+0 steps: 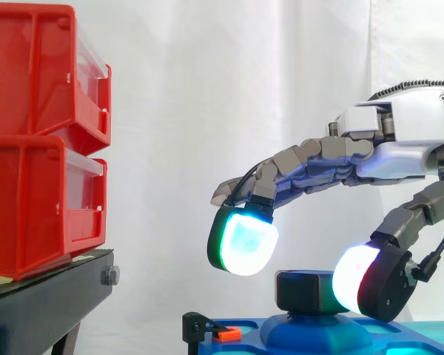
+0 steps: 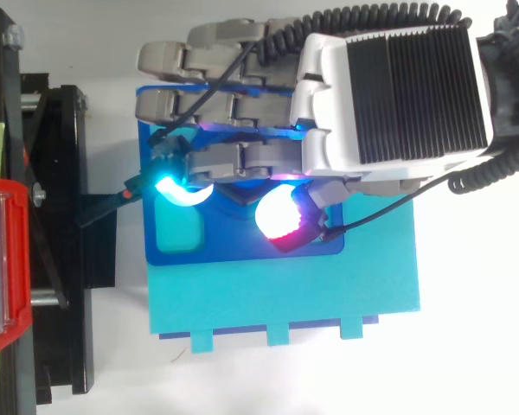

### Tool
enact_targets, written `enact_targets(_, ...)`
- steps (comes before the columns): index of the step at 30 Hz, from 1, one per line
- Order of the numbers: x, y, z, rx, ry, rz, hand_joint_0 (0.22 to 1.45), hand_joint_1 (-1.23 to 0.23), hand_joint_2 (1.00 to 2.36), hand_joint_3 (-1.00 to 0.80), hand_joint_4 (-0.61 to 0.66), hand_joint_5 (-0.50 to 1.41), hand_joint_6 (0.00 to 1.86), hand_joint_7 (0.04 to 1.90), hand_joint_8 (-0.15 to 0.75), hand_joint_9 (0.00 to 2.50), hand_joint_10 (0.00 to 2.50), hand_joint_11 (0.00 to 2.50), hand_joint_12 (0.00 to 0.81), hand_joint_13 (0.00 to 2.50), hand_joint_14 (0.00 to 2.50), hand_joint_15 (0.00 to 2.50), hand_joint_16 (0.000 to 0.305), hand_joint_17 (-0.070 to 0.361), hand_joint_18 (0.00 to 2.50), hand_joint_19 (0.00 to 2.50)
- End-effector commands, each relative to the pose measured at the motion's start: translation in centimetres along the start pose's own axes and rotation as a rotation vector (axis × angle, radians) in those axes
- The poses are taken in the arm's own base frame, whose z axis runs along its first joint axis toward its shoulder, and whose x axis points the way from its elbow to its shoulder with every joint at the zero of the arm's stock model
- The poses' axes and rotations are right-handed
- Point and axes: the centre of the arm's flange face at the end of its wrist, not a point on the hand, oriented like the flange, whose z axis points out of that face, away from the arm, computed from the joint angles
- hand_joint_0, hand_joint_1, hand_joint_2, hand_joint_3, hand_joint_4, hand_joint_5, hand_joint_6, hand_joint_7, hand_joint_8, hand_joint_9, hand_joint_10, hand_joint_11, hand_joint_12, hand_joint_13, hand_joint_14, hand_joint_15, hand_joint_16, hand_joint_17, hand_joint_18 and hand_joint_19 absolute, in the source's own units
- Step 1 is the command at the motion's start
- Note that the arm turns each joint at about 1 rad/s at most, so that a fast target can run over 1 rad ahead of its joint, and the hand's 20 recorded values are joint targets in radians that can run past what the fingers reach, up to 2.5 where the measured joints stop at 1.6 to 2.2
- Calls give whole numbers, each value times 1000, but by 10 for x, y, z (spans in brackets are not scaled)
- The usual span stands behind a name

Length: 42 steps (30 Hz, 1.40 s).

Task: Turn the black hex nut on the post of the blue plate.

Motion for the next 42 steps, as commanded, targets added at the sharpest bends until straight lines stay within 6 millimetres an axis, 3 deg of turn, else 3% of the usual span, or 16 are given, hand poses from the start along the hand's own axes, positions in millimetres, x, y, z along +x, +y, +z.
enact_targets(1,0,0,0,0,1,0,702,-817,1018,-381,132,-257,502,840,106,161,2,120,269,126,0,13,37,83,193,209)
enact_targets(42,2,-15,-8,0,15,3,668,-788,1009,-434,190,-223,502,911,109,172,3,124,269,128,0,20,37,83,194,214)
